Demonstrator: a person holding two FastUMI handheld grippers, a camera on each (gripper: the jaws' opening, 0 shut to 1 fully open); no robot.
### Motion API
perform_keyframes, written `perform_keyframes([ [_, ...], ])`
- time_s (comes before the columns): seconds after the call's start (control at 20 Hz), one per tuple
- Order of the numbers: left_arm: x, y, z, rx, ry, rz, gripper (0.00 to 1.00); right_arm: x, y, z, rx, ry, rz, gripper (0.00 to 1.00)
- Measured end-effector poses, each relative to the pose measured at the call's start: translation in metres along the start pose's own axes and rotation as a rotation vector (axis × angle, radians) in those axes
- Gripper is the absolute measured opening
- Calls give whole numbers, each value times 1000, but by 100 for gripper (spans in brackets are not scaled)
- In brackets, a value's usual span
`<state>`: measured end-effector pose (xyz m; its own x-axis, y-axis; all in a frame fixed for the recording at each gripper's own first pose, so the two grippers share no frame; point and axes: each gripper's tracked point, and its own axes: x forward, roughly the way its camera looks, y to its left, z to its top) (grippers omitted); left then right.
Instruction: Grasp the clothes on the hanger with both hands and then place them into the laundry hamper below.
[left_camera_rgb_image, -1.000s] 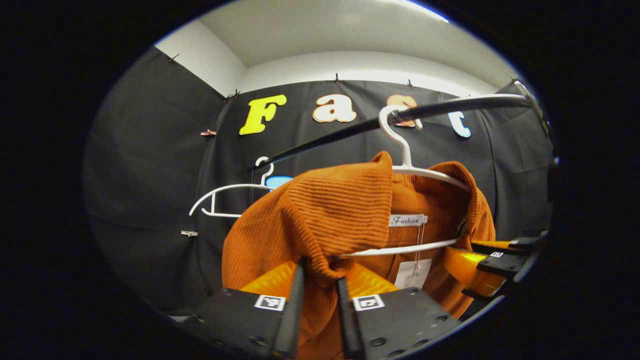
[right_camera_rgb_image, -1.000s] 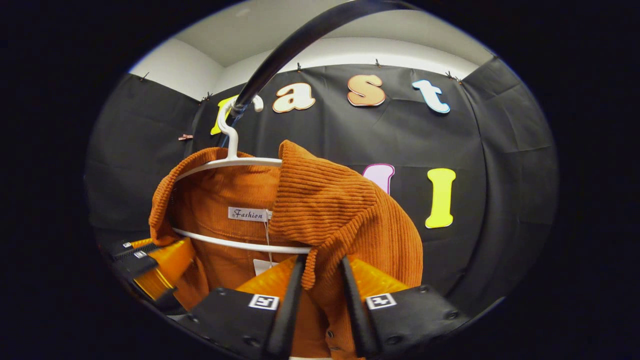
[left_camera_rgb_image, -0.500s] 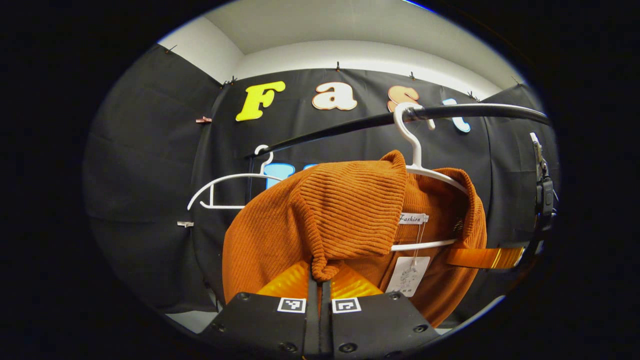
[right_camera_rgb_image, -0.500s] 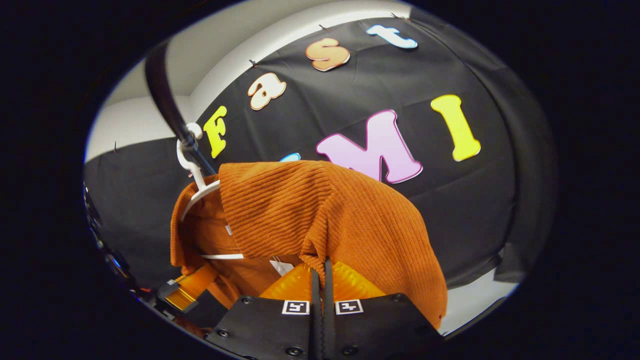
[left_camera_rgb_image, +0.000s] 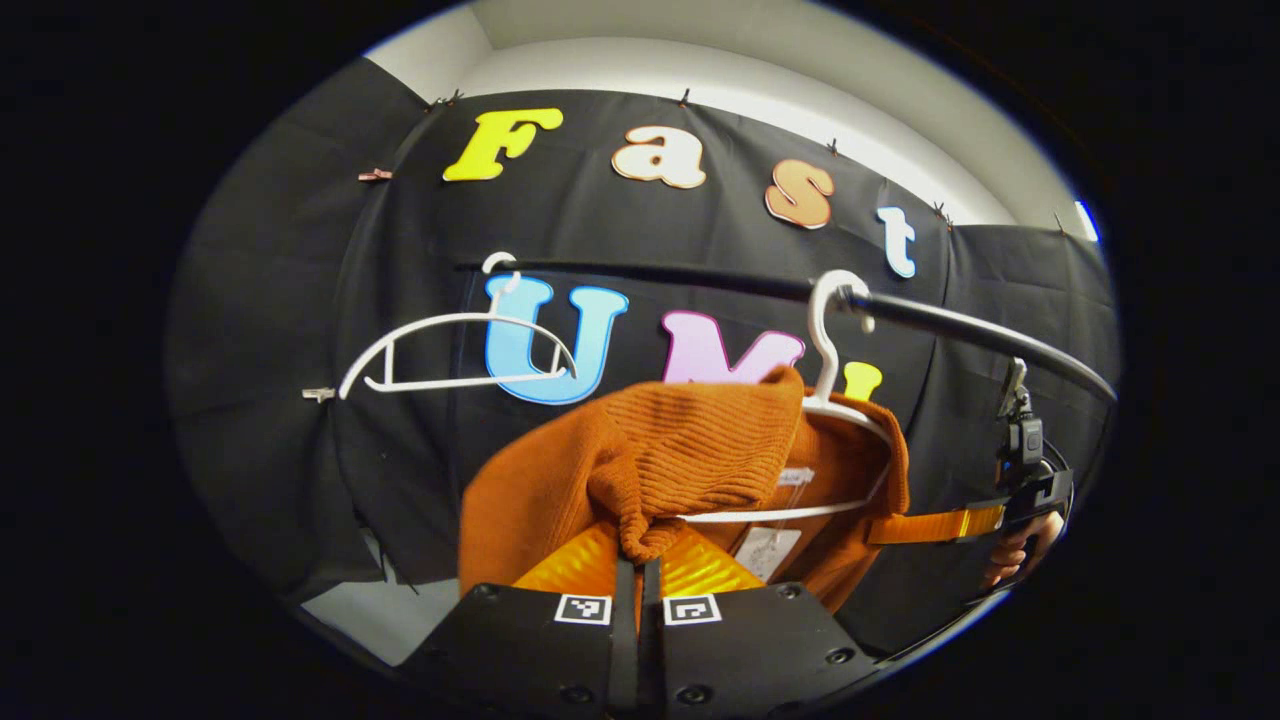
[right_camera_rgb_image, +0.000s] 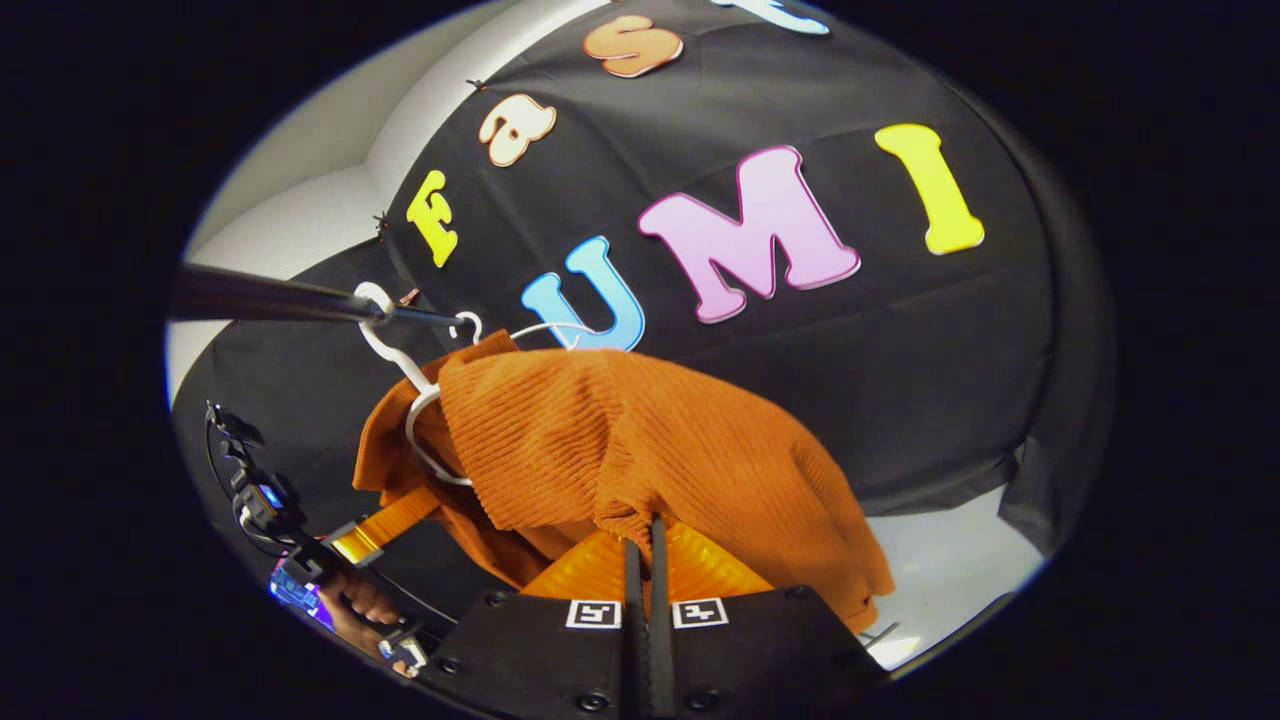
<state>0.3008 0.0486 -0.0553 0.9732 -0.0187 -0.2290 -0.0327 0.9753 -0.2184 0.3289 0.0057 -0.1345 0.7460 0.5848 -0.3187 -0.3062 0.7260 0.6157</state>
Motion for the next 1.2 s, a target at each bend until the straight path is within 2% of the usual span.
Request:
perform_keyframes([
  [0.15,2,22,22,17,-41,45,7,-10,-16,47,8,-180,-51,4],
  [0.25,5,37,29,13,-59,77,5,-18,-37,77,-20,-315,-138,4],
  [0.35,14,50,27,16,-55,105,5,-19,-53,94,-48,-404,-218,4],
  [0.5,26,65,11,8,-23,126,5,-3,-84,81,-78,-381,-327,4],
  [0.65,39,77,-17,-18,40,134,5,14,-110,58,-31,-334,-368,4],
  [0.75,41,83,-41,-9,80,153,5,23,-115,29,4,-294,-356,4],
  [0.85,39,88,-70,-8,112,154,5,27,-108,1,50,-268,-311,4],
  [1.05,26,83,-118,-47,133,134,5,32,-68,-48,102,-242,-177,4],
  [1.2,15,66,-148,-32,171,93,5,35,-32,-70,119,-218,-80,4],
])
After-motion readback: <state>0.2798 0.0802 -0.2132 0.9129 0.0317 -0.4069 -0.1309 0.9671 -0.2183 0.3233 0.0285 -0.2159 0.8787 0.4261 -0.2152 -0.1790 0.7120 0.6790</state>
